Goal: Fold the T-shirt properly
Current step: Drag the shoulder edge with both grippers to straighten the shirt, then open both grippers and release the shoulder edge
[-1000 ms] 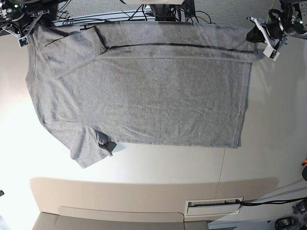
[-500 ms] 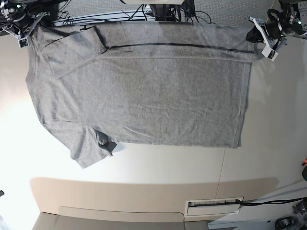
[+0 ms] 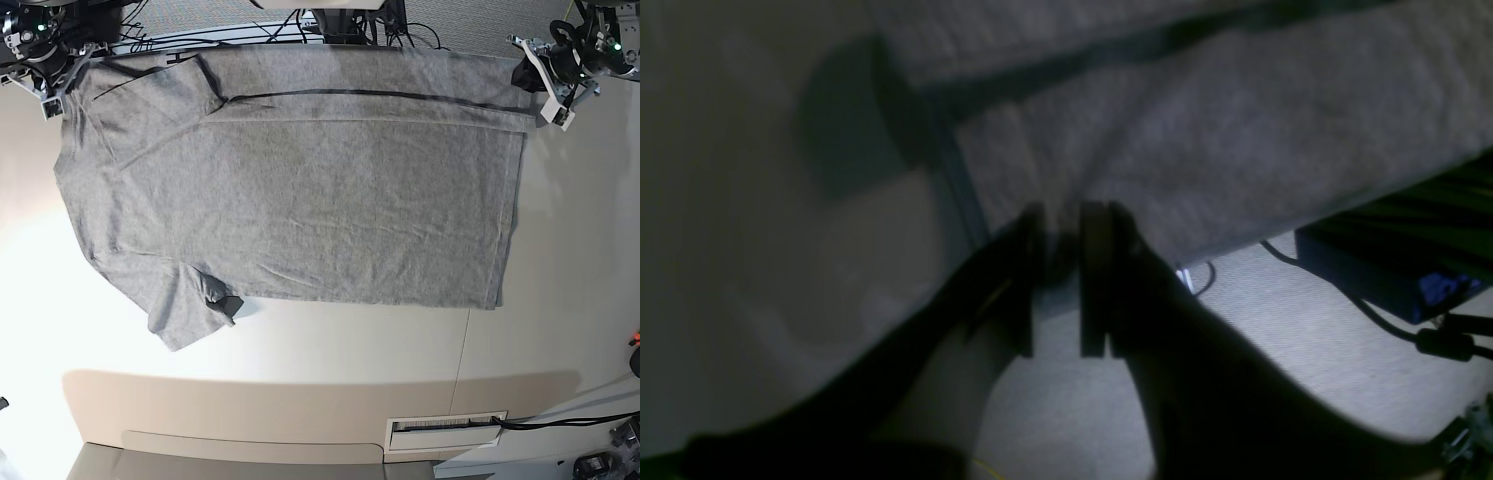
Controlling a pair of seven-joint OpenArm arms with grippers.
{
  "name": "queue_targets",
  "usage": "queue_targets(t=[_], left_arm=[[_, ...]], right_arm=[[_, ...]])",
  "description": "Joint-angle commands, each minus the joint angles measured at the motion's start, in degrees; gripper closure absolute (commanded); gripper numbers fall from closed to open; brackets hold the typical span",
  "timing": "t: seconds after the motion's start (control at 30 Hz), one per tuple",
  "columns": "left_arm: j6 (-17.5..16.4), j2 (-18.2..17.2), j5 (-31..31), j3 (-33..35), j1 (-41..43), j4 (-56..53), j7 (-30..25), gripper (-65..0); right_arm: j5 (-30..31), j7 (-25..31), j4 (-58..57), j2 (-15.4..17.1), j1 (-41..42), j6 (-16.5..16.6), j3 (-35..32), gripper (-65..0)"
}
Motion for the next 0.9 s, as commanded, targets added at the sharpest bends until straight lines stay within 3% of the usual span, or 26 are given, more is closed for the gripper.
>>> queue_targets(t=[0.0, 0.17, 0.27, 0.43, 0.63, 0.87], left_arm=[[0.02, -0.94, -0.63, -0.39, 0.22, 1.27, -0.57, -11.1], [0.02, -0.94, -0.66, -0.39, -0.13, 1.75, -0.74, -11.1], [0.02, -0.94, -0.44, -0.59, -1.16, 1.75, -2.80, -11.1], [0.00, -0.94, -0.46, -3.69, -5.07, 1.75, -5.66, -11.1], [-0.09, -0.94, -2.47, -9.33, -11.30, 1.73, -14.62, -11.1], [-0.24, -0.92, -3.10, -9.64, -18.45, 1.68, -14.62, -11.1]], right_arm=[[-0.09, 0.04, 1.84, 0.81, -0.28, -0.44, 1.11, 0.0], [-0.11, -1.46, 6.75, 0.68, -0.28, -1.03, 3.91, 0.0], [-0.11, -1.09, 9.29, 0.70, 0.13, -3.06, 6.14, 0.0], [-1.44, 0.42, 10.67, 0.72, 3.74, -3.15, 10.45, 0.0], [-2.82, 4.04, 10.62, 0.70, 13.25, -3.23, 11.56, 0.0], [-2.38, 5.35, 10.58, 0.70, 27.28, -3.23, 11.56, 0.0]])
